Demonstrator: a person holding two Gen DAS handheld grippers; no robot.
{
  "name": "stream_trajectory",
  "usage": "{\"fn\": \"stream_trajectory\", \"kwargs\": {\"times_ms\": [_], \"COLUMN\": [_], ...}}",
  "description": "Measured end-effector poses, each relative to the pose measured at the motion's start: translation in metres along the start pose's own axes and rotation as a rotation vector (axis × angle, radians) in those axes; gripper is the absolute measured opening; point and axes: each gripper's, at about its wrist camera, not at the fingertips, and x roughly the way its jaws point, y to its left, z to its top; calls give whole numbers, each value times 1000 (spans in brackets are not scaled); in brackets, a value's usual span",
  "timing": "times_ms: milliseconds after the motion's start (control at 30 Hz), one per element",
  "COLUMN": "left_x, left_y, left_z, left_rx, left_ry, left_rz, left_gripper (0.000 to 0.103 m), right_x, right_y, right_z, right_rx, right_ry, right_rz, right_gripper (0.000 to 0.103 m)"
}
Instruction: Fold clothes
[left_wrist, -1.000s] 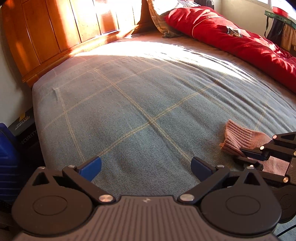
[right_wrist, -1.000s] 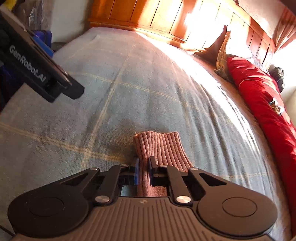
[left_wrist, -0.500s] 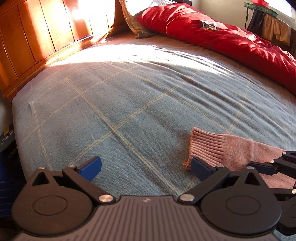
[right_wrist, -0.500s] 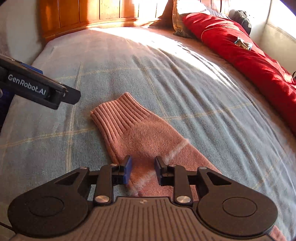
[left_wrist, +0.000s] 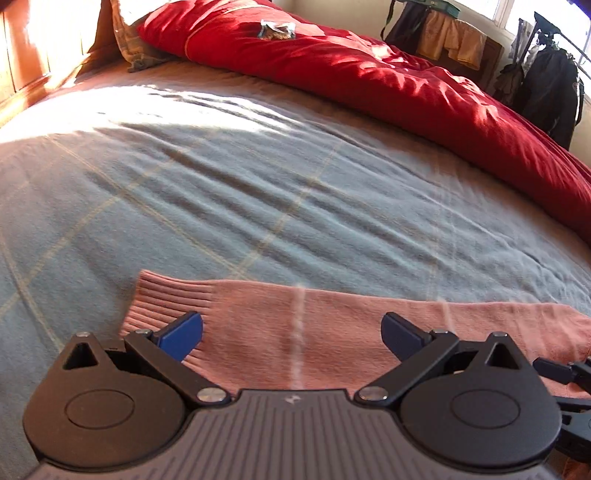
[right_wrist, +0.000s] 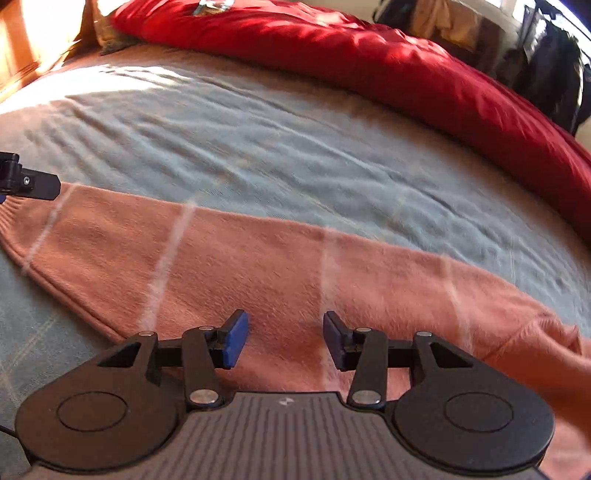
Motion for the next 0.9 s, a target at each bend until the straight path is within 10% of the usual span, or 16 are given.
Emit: {"fn": "stream_trajectory", "kwargs": {"times_ms": [200, 400, 667, 900], "left_x": [27, -2, -40, -58], "left_y": [-54, -115, -196, -301], "left_z": [-18, -23, -30, -67], "left_rx": [90, 171, 279, 466], "left_ry": [121, 104, 80, 80], "left_rz": [34, -38, -135, -329], "left_gripper": [102, 102, 102, 102], "right_x": [-16, -69, -148, -181], "right_y": [-18, -71, -161, -231], "right_z": [-16, -47, -107, -154], "right_rx": [67, 104, 114, 234], "right_ry": [-41, -64, -105, -72], "right_rz": [226, 237, 152, -125], "right_gripper": [69, 69, 70, 71]}}
